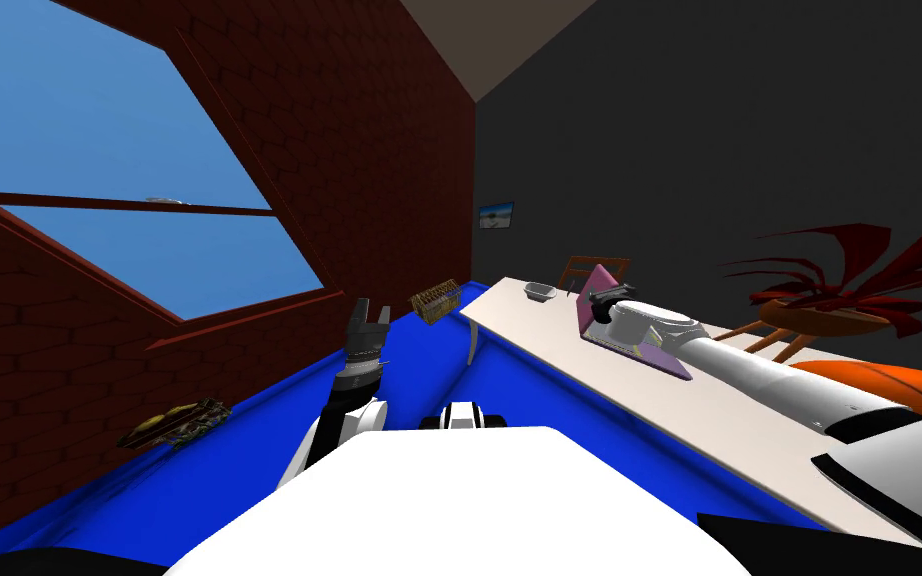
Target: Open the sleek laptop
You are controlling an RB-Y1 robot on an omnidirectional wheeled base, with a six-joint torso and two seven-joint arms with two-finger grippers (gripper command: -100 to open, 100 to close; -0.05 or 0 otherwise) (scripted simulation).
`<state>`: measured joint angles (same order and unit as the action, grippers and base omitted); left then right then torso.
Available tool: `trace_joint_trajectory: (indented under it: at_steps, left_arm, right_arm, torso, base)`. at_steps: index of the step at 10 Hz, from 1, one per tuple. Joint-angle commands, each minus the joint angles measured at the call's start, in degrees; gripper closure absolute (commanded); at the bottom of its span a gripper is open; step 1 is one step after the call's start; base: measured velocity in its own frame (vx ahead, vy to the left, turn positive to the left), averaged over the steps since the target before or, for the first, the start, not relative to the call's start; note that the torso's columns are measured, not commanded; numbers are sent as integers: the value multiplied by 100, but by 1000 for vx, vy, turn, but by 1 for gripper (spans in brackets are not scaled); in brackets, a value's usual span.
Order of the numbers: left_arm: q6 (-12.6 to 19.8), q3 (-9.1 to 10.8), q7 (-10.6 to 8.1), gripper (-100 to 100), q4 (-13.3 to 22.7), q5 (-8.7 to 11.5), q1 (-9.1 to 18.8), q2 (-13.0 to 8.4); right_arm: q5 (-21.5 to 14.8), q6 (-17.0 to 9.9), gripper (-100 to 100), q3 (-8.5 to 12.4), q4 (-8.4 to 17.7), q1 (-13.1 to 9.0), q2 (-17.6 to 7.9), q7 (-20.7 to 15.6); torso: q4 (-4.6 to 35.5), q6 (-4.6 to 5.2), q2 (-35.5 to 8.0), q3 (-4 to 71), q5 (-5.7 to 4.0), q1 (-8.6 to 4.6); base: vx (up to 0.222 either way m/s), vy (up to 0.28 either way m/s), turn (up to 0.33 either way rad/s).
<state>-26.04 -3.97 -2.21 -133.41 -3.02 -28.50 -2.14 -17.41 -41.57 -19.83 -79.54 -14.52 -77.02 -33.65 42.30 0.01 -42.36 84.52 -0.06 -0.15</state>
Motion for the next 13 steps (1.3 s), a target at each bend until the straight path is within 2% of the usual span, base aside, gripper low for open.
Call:
trace_joint_trajectory:
  at_steps: [1,5,9,10,13]
  left_arm:
    - [0,0,0,0,0,0,0,0]
    - [0,1,0,0,0,0,1,-1]
    - [0,1,0,0,0,0,0,-1]
    - [0,1,0,0,0,0,1,-1]
    - [0,1,0,0,0,0,0,0]
  right_arm:
    - [-53,152,100,196,151,-72,192,197]
    - [-148,475,100,551,432,-191,619,591]
    - [-243,799,100,906,713,-311,1046,985]
    - [-227,737,100,866,626,-322,973,921]
    - [-597,1195,100,1299,883,-343,1505,1335]
  torso:
    - [-13,-11,8,3,-11,7]
    - [-20,31,7,2,-35,-34]
    - [-20,29,17,8,-29,-36]
    - [-23,23,19,11,-25,-29]
    - [-20,-2,33,21,-3,8]
  base:
    - [-53,-58,-63]
    - [-80,-77,-23]
    - [-74,-69,-43]
    - [-36,-33,-8]
    - [-14,-50,-103]
